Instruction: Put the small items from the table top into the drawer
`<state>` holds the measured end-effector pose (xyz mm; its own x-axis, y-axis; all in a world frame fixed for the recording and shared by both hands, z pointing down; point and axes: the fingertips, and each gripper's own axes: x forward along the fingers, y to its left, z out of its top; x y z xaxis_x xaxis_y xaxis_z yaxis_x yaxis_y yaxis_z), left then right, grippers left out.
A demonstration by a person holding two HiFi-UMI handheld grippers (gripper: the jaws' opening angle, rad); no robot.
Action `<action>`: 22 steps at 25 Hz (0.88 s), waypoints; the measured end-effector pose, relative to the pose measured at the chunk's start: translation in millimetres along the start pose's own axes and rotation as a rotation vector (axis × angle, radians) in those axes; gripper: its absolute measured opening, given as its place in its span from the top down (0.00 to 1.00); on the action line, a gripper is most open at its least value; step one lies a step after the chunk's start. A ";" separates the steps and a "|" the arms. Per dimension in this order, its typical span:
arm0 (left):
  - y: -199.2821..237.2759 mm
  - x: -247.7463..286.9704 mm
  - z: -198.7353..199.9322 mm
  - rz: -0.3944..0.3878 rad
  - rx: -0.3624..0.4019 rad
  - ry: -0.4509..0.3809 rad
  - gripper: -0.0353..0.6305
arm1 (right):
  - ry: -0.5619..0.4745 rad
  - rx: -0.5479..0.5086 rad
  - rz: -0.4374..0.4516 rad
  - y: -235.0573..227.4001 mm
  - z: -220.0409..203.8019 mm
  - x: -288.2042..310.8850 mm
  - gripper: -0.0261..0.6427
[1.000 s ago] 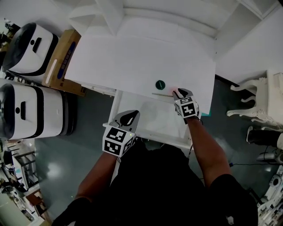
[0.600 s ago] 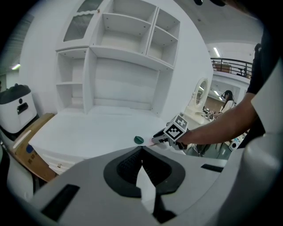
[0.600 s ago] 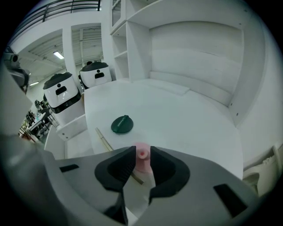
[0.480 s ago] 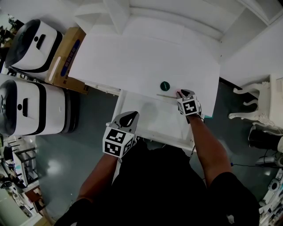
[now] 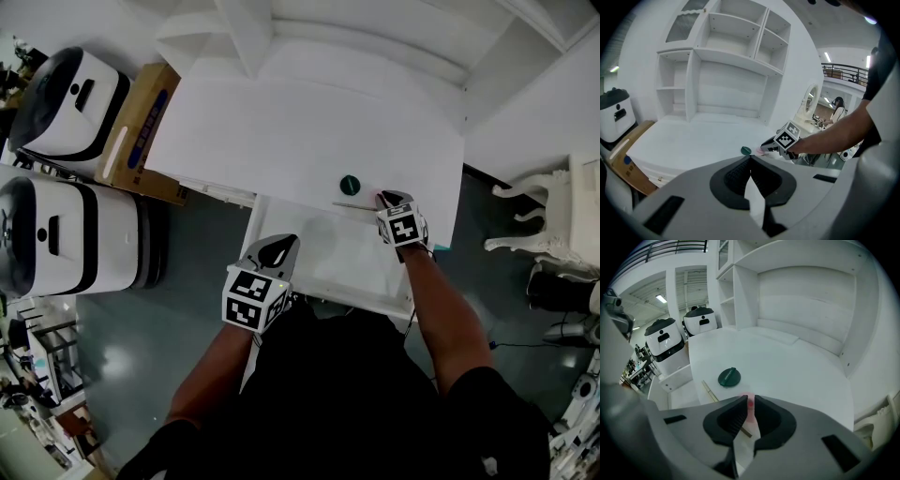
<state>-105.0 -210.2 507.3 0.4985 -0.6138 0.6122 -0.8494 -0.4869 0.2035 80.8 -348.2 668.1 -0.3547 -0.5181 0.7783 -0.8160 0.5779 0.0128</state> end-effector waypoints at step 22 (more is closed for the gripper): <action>-20.3 -4.3 -10.6 -0.060 0.026 -0.007 0.94 | -0.187 -0.033 -0.028 26.7 28.3 -88.2 0.87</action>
<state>-91.8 -191.1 508.7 0.5500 -0.5875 0.5936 -0.8131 -0.5390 0.2199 77.4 -304.9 582.1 -0.4138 -0.6407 0.6468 -0.8121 0.5809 0.0558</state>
